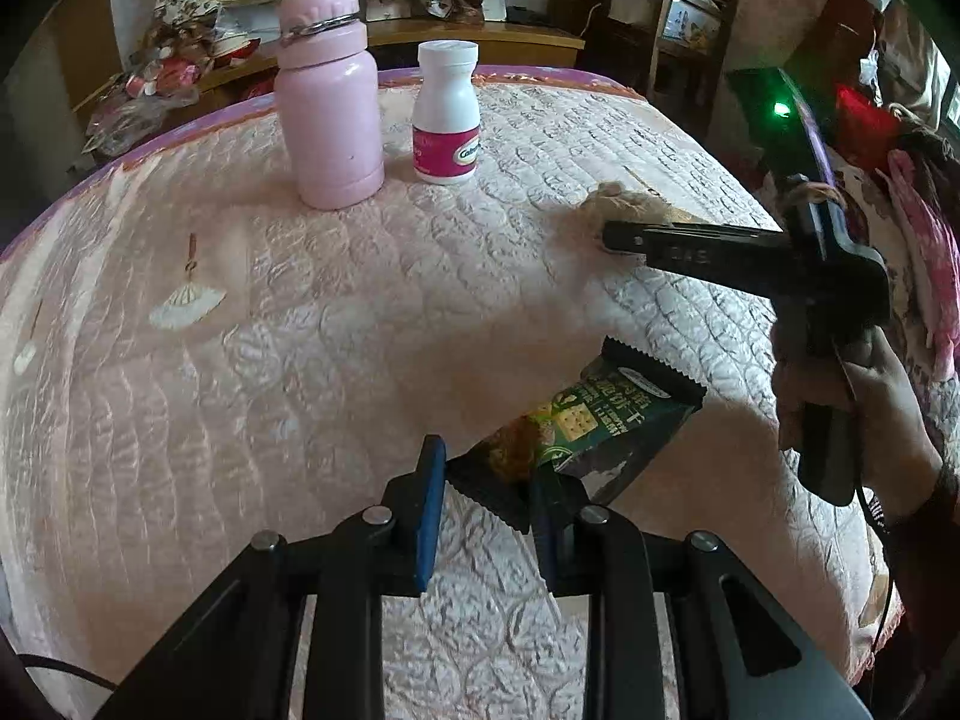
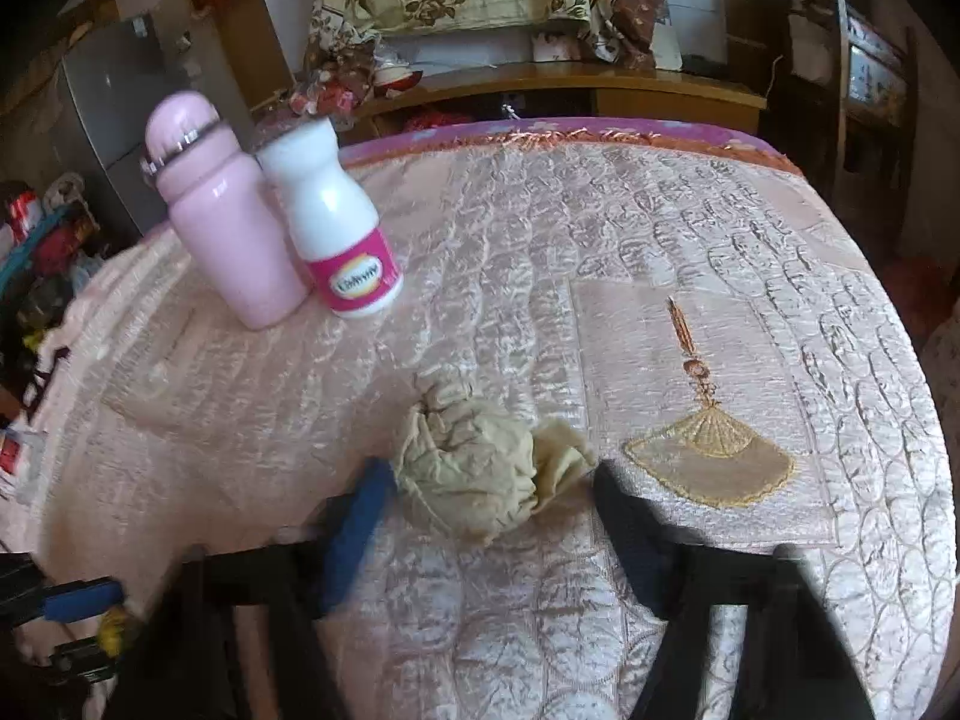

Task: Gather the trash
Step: 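Grasp the green snack packet with the left tool while the right tool grasps the beige cloth, then carry the snack packet and beige cloth over the cream bucket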

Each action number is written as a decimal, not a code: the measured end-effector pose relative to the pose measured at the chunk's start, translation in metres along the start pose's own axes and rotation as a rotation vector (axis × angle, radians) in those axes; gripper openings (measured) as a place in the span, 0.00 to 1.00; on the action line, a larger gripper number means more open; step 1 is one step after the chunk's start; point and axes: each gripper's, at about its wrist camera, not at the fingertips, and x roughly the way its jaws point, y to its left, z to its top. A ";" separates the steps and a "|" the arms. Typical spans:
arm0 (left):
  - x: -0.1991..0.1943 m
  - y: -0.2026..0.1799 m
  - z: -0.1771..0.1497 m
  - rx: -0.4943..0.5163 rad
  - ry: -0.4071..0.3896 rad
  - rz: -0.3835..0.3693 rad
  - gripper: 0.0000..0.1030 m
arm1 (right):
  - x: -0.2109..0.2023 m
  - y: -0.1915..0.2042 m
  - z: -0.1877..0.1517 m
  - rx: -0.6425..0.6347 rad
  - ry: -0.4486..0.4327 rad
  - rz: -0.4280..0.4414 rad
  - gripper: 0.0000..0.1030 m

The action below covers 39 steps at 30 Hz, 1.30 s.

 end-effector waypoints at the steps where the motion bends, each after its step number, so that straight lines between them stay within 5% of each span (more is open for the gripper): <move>1: 0.001 -0.004 -0.001 0.003 -0.005 -0.001 0.23 | -0.004 0.000 -0.004 0.002 -0.008 0.000 0.29; 11: -0.015 -0.064 -0.002 0.057 -0.047 -0.106 0.22 | -0.106 -0.054 -0.060 0.109 -0.082 0.102 0.28; 23: -0.022 -0.173 -0.010 0.196 -0.048 -0.197 0.22 | -0.197 -0.129 -0.134 0.177 -0.118 -0.041 0.28; 39: -0.001 -0.309 0.008 0.286 -0.042 -0.277 0.22 | -0.252 -0.232 -0.197 0.299 -0.143 -0.208 0.29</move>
